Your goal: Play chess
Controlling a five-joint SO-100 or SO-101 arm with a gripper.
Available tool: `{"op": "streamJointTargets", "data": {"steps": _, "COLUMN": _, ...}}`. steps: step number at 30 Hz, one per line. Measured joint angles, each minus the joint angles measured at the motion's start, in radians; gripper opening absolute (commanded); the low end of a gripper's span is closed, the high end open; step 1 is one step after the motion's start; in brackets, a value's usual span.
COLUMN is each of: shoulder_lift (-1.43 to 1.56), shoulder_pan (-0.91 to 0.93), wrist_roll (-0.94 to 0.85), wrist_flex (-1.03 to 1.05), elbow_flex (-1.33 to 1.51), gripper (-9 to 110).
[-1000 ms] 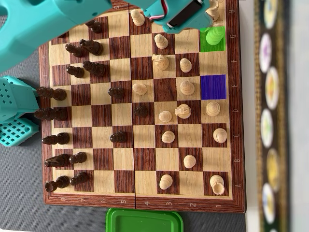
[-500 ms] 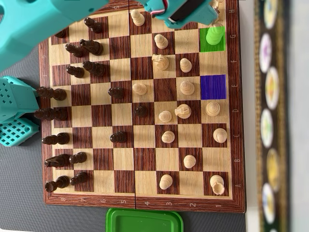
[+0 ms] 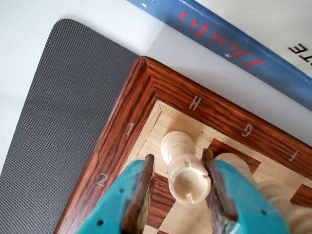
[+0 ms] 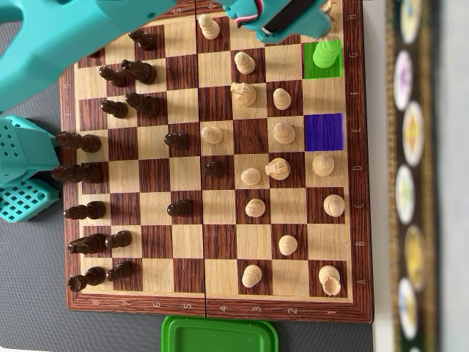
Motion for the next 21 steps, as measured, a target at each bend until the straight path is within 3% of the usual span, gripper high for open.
{"op": "streamJointTargets", "data": {"steps": 21, "shoulder_lift": -0.002, "shoulder_pan": 0.0, "wrist_roll": 0.0, "wrist_flex": 0.0, "elbow_flex": -0.043, "gripper": 15}}
